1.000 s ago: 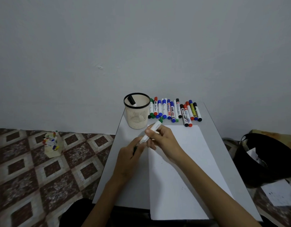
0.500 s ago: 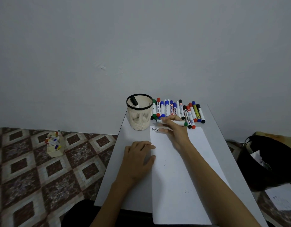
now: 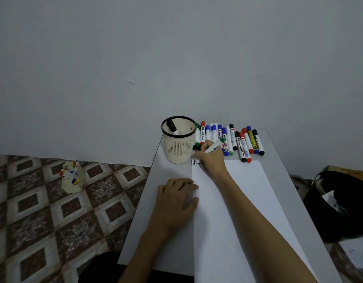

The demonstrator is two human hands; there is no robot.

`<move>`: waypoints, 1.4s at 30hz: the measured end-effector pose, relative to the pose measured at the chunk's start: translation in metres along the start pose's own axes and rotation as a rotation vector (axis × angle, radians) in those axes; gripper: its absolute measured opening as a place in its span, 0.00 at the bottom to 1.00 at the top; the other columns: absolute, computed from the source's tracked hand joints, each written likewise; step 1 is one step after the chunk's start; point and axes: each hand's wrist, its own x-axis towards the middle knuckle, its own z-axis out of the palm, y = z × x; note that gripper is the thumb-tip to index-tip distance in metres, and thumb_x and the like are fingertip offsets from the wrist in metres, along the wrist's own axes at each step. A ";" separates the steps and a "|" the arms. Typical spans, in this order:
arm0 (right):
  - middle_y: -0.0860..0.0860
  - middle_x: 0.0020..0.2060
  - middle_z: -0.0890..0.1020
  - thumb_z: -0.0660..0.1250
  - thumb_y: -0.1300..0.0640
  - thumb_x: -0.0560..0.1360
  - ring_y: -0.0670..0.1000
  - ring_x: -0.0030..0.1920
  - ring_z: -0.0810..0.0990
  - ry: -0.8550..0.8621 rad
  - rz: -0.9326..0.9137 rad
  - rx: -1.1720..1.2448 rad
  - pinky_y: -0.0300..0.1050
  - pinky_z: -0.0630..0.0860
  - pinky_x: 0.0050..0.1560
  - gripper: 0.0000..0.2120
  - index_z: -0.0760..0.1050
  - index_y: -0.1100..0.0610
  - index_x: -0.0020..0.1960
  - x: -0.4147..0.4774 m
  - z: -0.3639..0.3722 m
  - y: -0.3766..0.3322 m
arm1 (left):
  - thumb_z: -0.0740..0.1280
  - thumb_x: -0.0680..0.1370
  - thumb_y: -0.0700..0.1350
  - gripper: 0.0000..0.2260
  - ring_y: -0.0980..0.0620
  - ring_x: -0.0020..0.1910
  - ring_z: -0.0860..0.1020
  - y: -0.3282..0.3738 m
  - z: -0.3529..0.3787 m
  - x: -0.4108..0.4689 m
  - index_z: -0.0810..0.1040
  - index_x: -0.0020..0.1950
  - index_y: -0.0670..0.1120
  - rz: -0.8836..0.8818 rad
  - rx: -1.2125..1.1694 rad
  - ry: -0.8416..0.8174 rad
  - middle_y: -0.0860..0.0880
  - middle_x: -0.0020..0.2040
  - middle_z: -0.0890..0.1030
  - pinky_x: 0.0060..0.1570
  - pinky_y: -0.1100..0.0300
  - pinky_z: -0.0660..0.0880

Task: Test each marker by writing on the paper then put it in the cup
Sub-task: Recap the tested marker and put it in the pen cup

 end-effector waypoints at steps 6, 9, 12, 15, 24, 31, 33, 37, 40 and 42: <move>0.52 0.28 0.72 0.70 0.74 0.65 0.46 0.30 0.72 0.019 -0.073 -0.072 0.39 0.73 0.32 0.16 0.68 0.57 0.32 0.002 -0.001 0.005 | 0.58 0.72 0.58 0.17 0.55 0.59 0.71 0.000 -0.001 0.000 0.77 0.57 0.54 -0.005 -0.007 0.001 0.55 0.59 0.76 0.53 0.58 0.60; 0.53 0.29 0.72 0.71 0.74 0.65 0.48 0.32 0.72 0.019 -0.088 -0.096 0.42 0.74 0.33 0.16 0.68 0.57 0.32 0.003 -0.001 0.008 | 0.58 0.73 0.58 0.18 0.54 0.60 0.71 0.000 -0.001 0.000 0.77 0.57 0.54 -0.006 -0.004 -0.005 0.55 0.59 0.76 0.53 0.58 0.60; 0.53 0.31 0.74 0.71 0.72 0.65 0.48 0.33 0.74 0.009 -0.088 -0.153 0.36 0.75 0.33 0.14 0.69 0.58 0.34 0.002 -0.001 0.007 | 0.58 0.73 0.58 0.18 0.54 0.60 0.71 -0.001 0.000 0.000 0.77 0.57 0.54 -0.010 -0.002 -0.010 0.55 0.59 0.76 0.54 0.58 0.60; 0.53 0.31 0.73 0.70 0.73 0.67 0.47 0.32 0.73 0.003 -0.096 -0.175 0.31 0.74 0.32 0.12 0.69 0.61 0.37 0.000 0.002 0.006 | 0.58 0.73 0.58 0.18 0.54 0.60 0.70 -0.001 0.000 0.000 0.77 0.58 0.54 -0.017 -0.010 -0.014 0.55 0.60 0.76 0.55 0.58 0.59; 0.51 0.29 0.72 0.68 0.75 0.66 0.44 0.30 0.71 -0.003 -0.140 -0.132 0.34 0.71 0.31 0.15 0.68 0.58 0.33 0.000 -0.001 0.005 | 0.58 0.73 0.58 0.18 0.55 0.61 0.69 0.000 -0.001 0.000 0.76 0.58 0.55 -0.027 -0.017 -0.021 0.56 0.61 0.75 0.56 0.57 0.61; 0.53 0.30 0.72 0.69 0.74 0.67 0.41 0.29 0.72 -0.036 -0.115 -0.180 0.29 0.71 0.34 0.12 0.69 0.61 0.36 0.001 -0.001 0.005 | 0.58 0.73 0.58 0.18 0.55 0.60 0.70 -0.001 0.001 0.000 0.76 0.58 0.55 -0.027 -0.018 -0.023 0.56 0.60 0.75 0.55 0.57 0.61; 0.53 0.30 0.71 0.68 0.75 0.67 0.41 0.29 0.71 0.003 -0.119 -0.146 0.32 0.72 0.33 0.13 0.68 0.61 0.35 0.002 -0.002 0.005 | 0.59 0.73 0.58 0.17 0.56 0.60 0.69 -0.001 0.000 0.000 0.76 0.58 0.55 -0.028 -0.016 -0.019 0.57 0.60 0.75 0.55 0.57 0.62; 0.53 0.30 0.71 0.67 0.75 0.67 0.42 0.30 0.71 0.024 -0.140 -0.150 0.34 0.73 0.33 0.14 0.67 0.60 0.35 0.001 -0.003 0.006 | 0.59 0.73 0.58 0.17 0.55 0.60 0.70 -0.001 0.001 0.000 0.77 0.57 0.55 -0.026 -0.018 -0.008 0.57 0.59 0.76 0.54 0.55 0.64; 0.54 0.31 0.71 0.66 0.75 0.68 0.46 0.32 0.71 0.026 -0.161 -0.176 0.35 0.73 0.34 0.13 0.67 0.60 0.36 0.001 -0.001 0.007 | 0.59 0.73 0.58 0.17 0.55 0.60 0.70 0.000 0.000 0.000 0.77 0.57 0.55 -0.024 -0.020 -0.010 0.57 0.59 0.76 0.54 0.56 0.62; 0.53 0.30 0.71 0.67 0.74 0.68 0.45 0.31 0.71 0.025 -0.168 -0.187 0.35 0.73 0.33 0.14 0.67 0.59 0.35 -0.001 -0.001 0.006 | 0.59 0.73 0.58 0.17 0.55 0.60 0.71 0.000 0.000 0.000 0.77 0.57 0.55 -0.026 -0.022 -0.007 0.56 0.59 0.76 0.55 0.56 0.62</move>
